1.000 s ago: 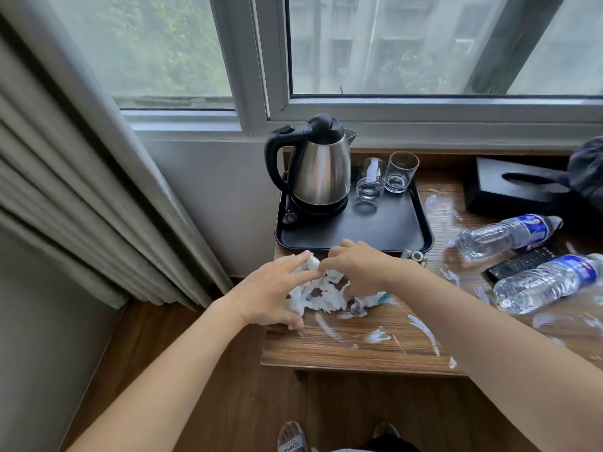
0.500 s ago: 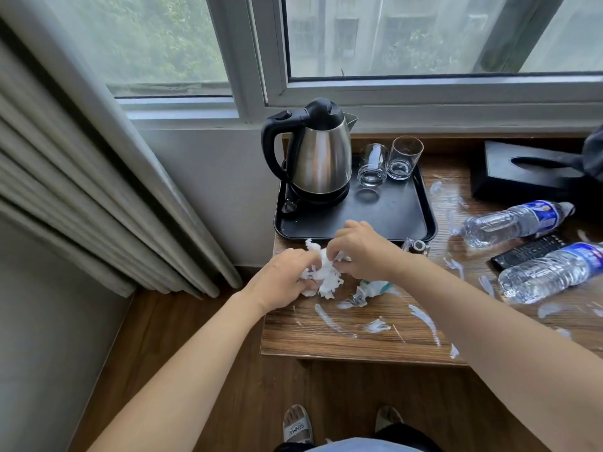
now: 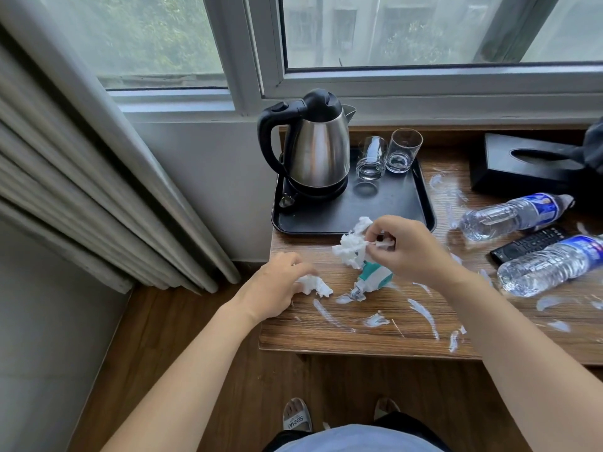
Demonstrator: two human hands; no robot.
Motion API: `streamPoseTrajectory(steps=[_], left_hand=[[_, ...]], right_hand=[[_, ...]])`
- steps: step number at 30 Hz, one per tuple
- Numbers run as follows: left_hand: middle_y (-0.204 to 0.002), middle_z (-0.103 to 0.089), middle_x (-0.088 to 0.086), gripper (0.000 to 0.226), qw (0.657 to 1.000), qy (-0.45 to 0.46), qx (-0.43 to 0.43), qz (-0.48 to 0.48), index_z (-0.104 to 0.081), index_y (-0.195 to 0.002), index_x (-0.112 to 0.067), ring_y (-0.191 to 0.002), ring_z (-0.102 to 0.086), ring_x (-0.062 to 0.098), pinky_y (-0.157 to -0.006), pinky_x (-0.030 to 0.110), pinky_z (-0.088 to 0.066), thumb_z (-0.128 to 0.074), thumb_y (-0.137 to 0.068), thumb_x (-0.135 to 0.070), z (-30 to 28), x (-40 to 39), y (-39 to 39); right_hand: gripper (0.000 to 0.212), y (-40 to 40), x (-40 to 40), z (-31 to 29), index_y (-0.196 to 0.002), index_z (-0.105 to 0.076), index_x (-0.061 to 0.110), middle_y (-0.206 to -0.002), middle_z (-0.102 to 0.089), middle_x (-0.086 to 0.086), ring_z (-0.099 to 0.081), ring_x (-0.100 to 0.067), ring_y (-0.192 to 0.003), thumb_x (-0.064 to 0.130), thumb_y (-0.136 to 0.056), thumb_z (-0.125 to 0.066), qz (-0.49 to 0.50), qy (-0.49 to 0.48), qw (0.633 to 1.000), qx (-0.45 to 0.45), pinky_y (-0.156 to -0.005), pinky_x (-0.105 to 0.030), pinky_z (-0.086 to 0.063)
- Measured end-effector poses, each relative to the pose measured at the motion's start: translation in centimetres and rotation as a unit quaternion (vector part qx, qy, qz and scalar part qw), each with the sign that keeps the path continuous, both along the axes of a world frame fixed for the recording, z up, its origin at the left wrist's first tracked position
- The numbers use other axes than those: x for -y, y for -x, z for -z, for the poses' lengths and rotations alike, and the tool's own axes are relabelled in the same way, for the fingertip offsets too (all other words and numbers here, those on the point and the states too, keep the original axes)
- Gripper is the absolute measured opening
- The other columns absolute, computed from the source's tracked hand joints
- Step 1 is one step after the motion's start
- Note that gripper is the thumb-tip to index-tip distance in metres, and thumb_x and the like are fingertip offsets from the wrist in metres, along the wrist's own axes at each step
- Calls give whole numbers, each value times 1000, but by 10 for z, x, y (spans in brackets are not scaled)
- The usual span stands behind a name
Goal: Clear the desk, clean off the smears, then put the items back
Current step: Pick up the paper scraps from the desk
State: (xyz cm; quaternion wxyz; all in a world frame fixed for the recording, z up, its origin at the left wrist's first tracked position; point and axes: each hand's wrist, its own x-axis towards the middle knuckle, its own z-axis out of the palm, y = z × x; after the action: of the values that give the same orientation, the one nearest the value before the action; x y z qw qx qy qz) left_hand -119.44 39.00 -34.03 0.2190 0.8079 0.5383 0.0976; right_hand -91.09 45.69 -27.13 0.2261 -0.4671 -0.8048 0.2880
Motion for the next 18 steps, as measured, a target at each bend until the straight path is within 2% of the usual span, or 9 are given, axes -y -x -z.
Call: streamPoseTrajectory(steps=[3, 6, 8, 11, 13, 15, 16, 18], left_hand=[[-113, -60, -3, 35, 999, -15, -30, 16, -69, -113, -24, -110, -52, 22, -94, 45, -51, -60, -96, 5, -3, -3, 0], [-105, -66, -1, 34, 995, -48, 45, -74, -73, -106, -19, -101, -59, 21, -92, 47, -52, -61, -91, 10, -15, -5, 11], [-102, -67, -2, 27, 982, -70, 93, -151, -74, -104, -18, -90, -58, 12, -88, 39, -51, -65, -93, 5, -29, -7, 23], [-98, -63, -13, 17, 960, -74, 139, -231, -74, -103, -23, -82, -57, -4, -73, 19, -44, -70, -97, -8, -52, -6, 37], [-99, -64, -12, 16, 951, -85, 157, -253, -74, -100, -27, -79, -57, -5, -68, 9, -42, -71, -98, -11, -63, -5, 44], [-102, -65, -9, 15, 957, -68, 143, -242, -72, -100, -29, -76, -60, 5, -63, 16, -48, -71, -98, -14, -72, -3, 48], [-103, -65, -9, 15, 967, -44, 118, -220, -71, -100, -29, -79, -61, 8, -66, 25, -52, -72, -98, -14, -75, -1, 48], [-102, -64, -13, 19, 985, 22, 70, -158, -70, -102, -30, -87, -60, 4, -78, 33, -50, -74, -96, -13, -74, 7, 44]], right_hand=[[16, 5, 7, 2, -84, -63, 16, -66, -56, 14, -51, -3, -58, 4, -87, -74, 6, 7, 1000, -14, -56, -12, -37], [14, 4, 11, 4, -85, -64, 14, -66, -57, 15, -50, -4, -57, 5, -88, -74, 16, 7, 1000, -26, -56, -12, -37], [13, 1, 12, 6, -85, -65, 15, -67, -58, 14, -50, -5, -56, 5, -88, -74, 30, -2, 999, -39, -56, -13, -37], [13, -2, 14, 7, -85, -66, 16, -69, -61, 9, -53, -7, -60, 6, -88, -74, 56, -13, 997, -58, -56, -17, -40], [12, -2, 14, 6, -85, -66, 17, -69, -61, 8, -53, -7, -61, 6, -88, -73, 67, -13, 995, -66, -56, -18, -41], [13, -1, 15, 4, -86, -67, 17, -67, -60, 10, -52, -5, -59, 6, -88, -73, 70, -8, 995, -70, -55, -15, -39], [12, 0, 16, 3, -86, -67, 17, -67, -59, 11, -53, -4, -59, 6, -88, -74, 69, -6, 995, -69, -55, -13, -39], [12, 1, 19, 1, -87, -67, 16, -68, -59, 10, -54, -3, -60, 7, -88, -74, 64, -5, 996, -67, -56, -11, -39]])
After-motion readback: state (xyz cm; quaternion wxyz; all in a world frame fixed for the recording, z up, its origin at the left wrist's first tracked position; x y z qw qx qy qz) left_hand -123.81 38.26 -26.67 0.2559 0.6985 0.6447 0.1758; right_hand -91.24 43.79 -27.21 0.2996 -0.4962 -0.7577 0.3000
